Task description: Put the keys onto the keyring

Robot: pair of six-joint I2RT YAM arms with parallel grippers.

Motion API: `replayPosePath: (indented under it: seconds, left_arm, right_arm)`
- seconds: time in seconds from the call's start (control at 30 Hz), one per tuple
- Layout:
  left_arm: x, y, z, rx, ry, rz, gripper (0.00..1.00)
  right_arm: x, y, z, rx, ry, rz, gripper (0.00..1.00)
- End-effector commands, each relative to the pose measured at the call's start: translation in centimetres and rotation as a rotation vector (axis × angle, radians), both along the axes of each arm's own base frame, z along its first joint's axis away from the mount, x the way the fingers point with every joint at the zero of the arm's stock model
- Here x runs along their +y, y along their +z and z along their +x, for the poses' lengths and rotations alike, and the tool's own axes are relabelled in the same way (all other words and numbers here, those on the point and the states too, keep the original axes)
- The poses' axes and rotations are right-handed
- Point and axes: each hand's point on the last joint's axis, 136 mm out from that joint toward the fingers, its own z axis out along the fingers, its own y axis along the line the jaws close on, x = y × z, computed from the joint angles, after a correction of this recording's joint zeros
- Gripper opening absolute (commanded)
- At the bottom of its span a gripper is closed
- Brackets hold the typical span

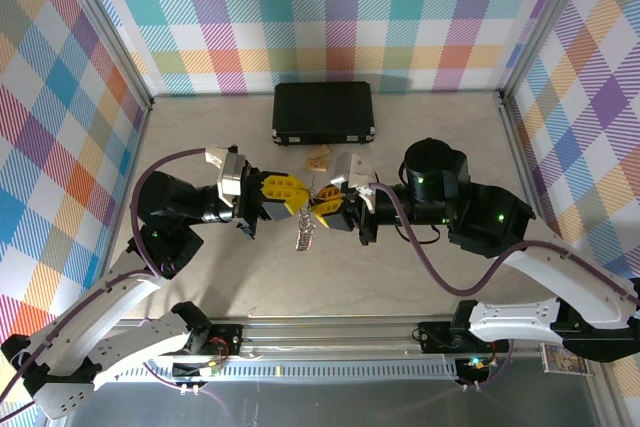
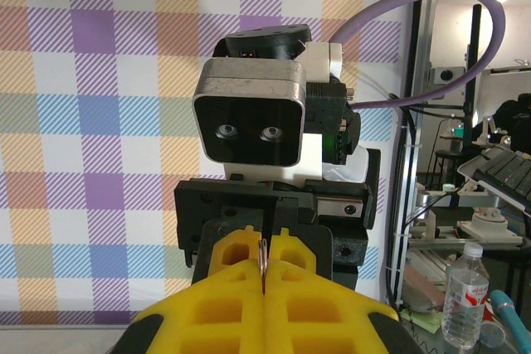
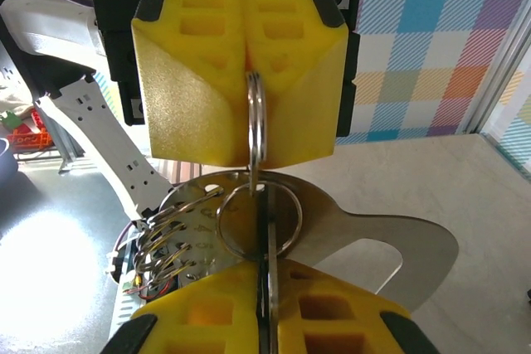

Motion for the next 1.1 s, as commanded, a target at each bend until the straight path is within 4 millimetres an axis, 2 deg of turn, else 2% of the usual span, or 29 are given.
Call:
replayPosePath:
  seconds: [0.0, 0.33, 1.07]
  left_arm:
    - [1.0, 1.5, -1.1, -0.061, -0.004, -0.056, 0.0]
    - [0.9, 0.8, -0.8, -0.057, 0.025, -0.038, 0.0]
    - [0.0, -2.2, 0.2, -0.05, 0.049, 0.095, 0.0]
  right_arm:
    - [-0.6, 0.4, 0.3, -0.036, -0.02, 0.017, 0.08]
    - [-0.6, 0.1, 0.7, -0.052, -0.038, -0.011, 0.0]
    - [-0.8, -0.3, 2.1, -0.1, -0.088, -0.115, 0.0]
